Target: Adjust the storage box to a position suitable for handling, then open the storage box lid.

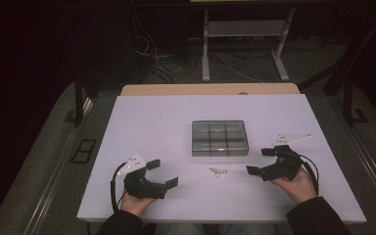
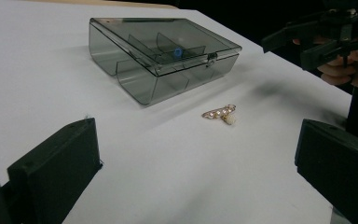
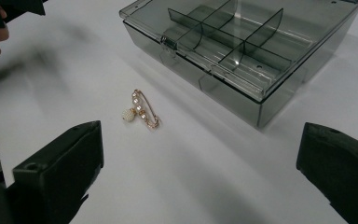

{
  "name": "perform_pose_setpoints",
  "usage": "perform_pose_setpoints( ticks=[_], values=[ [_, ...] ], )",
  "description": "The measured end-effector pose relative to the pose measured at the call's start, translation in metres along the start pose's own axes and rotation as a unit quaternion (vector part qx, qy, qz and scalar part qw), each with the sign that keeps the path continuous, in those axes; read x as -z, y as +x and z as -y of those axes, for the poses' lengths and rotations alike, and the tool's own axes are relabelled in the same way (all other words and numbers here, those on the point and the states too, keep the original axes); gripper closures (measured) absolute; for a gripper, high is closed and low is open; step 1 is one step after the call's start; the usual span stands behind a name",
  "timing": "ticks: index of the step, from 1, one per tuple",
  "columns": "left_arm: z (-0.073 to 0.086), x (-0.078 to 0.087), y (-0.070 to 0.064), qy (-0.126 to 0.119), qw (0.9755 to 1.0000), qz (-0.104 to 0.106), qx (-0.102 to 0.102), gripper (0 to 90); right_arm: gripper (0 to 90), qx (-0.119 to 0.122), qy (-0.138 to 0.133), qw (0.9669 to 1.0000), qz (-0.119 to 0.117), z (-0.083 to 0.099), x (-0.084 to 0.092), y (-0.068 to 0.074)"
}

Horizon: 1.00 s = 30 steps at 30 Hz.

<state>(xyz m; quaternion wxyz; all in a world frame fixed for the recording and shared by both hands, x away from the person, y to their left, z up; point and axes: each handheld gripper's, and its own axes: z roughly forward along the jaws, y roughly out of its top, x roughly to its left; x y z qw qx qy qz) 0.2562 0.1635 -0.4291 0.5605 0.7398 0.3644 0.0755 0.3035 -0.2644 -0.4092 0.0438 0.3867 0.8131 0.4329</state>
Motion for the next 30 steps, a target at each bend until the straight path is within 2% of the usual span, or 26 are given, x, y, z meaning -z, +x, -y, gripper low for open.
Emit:
perform_pose_setpoints(
  ticks=[12, 30],
  values=[
    [0.000, -0.002, 0.000, 0.003, 1.0000, 0.002, 0.000, 0.0, 0.4, 0.010, 0.008, 0.9999, -0.004, -0.012, -0.014, -0.008],
    [0.001, -0.005, -0.001, 0.011, 0.9999, 0.005, -0.003, 0.0, 0.4, 0.007, 0.020, 0.9997, -0.009, -0.012, -0.032, -0.027]
  ],
)
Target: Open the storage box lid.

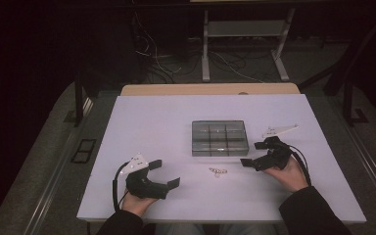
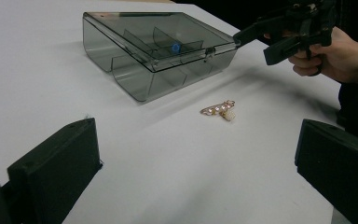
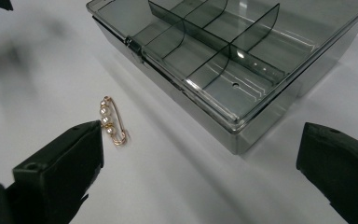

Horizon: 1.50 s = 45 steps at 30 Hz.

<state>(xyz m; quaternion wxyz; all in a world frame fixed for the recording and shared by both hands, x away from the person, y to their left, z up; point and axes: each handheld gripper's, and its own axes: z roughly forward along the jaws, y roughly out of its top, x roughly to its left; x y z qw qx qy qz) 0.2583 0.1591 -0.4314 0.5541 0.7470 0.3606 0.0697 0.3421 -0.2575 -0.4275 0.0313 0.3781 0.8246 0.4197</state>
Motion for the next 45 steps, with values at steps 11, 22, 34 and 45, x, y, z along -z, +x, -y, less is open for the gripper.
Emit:
perform_pose_setpoints(
  ticks=[11, 22, 34, 45],
  values=[
    [0.000, -0.001, -0.001, 0.003, 1.0000, 0.004, -0.003, 0.0, 34.9, 0.000, 0.012, 0.9998, 0.015, 0.002, 0.000, -0.009],
    [0.000, -0.001, 0.001, 0.001, 1.0000, 0.005, -0.002, 0.0, 62.7, 0.008, 0.001, 0.9992, 0.039, 0.002, 0.003, -0.009],
    [0.000, -0.001, 0.000, 0.002, 1.0000, 0.005, -0.001, 0.0, 75.1, 0.019, -0.001, 0.9991, 0.039, 0.002, 0.005, -0.007],
    [-0.002, -0.009, 0.001, 0.010, 0.9998, 0.011, -0.012, 0.0, 86.2, 0.029, -0.010, 0.9988, 0.037, 0.000, 0.008, -0.004]
  ],
)
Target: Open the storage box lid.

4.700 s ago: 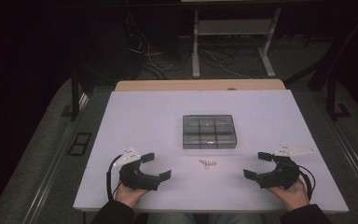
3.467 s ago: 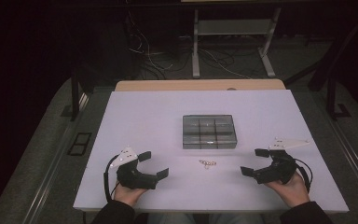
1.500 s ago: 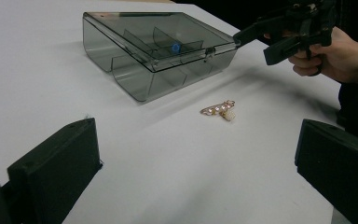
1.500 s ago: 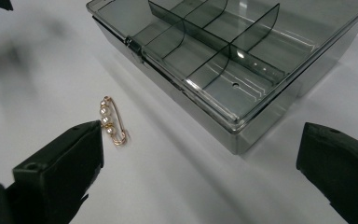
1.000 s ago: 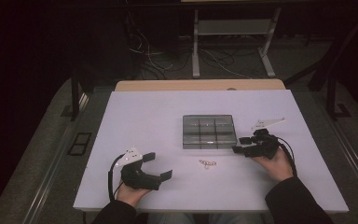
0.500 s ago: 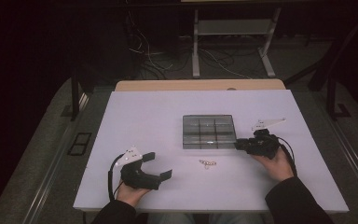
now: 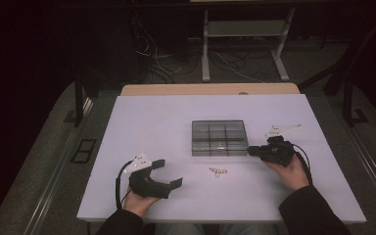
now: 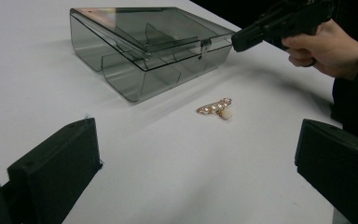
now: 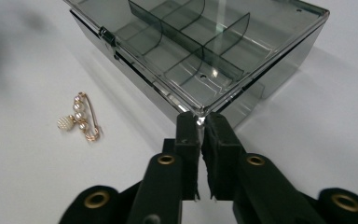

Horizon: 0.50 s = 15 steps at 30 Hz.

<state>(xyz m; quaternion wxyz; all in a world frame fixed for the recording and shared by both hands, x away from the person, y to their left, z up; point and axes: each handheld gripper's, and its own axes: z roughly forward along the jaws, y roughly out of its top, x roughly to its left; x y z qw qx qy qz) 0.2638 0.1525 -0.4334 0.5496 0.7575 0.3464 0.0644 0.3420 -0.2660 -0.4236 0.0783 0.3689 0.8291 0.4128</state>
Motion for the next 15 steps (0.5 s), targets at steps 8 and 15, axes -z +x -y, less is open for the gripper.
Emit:
perform_pose_setpoints(
  ticks=[8, 15],
  values=[
    [-0.006, -0.002, 0.003, 0.000, 0.9999, 0.006, -0.011, 0.0, 89.2, -0.007, -0.001, 0.9998, -0.021, -0.002, 0.001, -0.003],
    [-0.017, -0.002, 0.004, 0.004, 0.9996, 0.005, -0.029, 0.0, 89.2, 0.006, 0.003, 0.9994, -0.034, -0.015, -0.002, 0.000]
  ],
)
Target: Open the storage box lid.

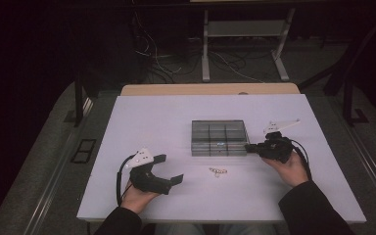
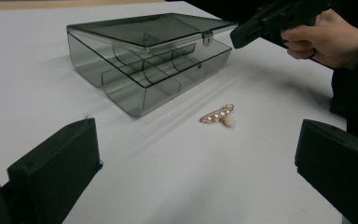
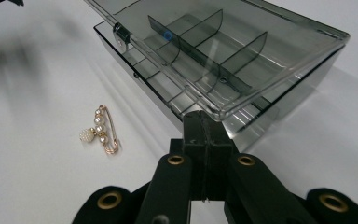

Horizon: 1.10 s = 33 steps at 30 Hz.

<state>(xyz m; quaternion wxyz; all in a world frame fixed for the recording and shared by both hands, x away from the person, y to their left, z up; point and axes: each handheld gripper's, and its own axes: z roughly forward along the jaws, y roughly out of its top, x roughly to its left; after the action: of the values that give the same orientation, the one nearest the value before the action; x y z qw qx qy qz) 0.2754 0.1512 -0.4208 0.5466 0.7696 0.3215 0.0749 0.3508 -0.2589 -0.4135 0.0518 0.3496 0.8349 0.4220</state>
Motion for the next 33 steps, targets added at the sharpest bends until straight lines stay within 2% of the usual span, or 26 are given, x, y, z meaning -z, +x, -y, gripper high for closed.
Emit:
perform_pose_setpoints(
  ticks=[5, 12, 18, 28, 33],
  values=[
    [-0.008, 0.000, 0.004, 0.007, 0.9999, 0.000, -0.010, 0.0, 89.2, 0.005, 0.005, 1.0000, -0.006, -0.004, -0.004, 0.000],
    [-0.021, -0.007, 0.015, 0.009, 0.9999, 0.004, -0.006, 0.0, 89.2, 0.004, 0.001, 0.9999, -0.017, -0.012, -0.001, -0.002],
    [-0.032, -0.014, 0.023, 0.007, 1.0000, 0.003, -0.002, 0.0, 89.3, 0.006, -0.003, 0.9999, -0.016, -0.021, 0.003, -0.003],
    [-0.055, -0.026, 0.032, 0.007, 0.9999, 0.007, -0.011, 0.0, 89.3, 0.010, -0.007, 0.9998, -0.015, -0.038, 0.008, -0.005],
    [-0.065, -0.032, 0.038, 0.013, 0.9998, 0.013, -0.005, 0.0, 89.3, 0.017, -0.005, 0.9997, -0.015, -0.045, 0.008, -0.006]
  ],
)
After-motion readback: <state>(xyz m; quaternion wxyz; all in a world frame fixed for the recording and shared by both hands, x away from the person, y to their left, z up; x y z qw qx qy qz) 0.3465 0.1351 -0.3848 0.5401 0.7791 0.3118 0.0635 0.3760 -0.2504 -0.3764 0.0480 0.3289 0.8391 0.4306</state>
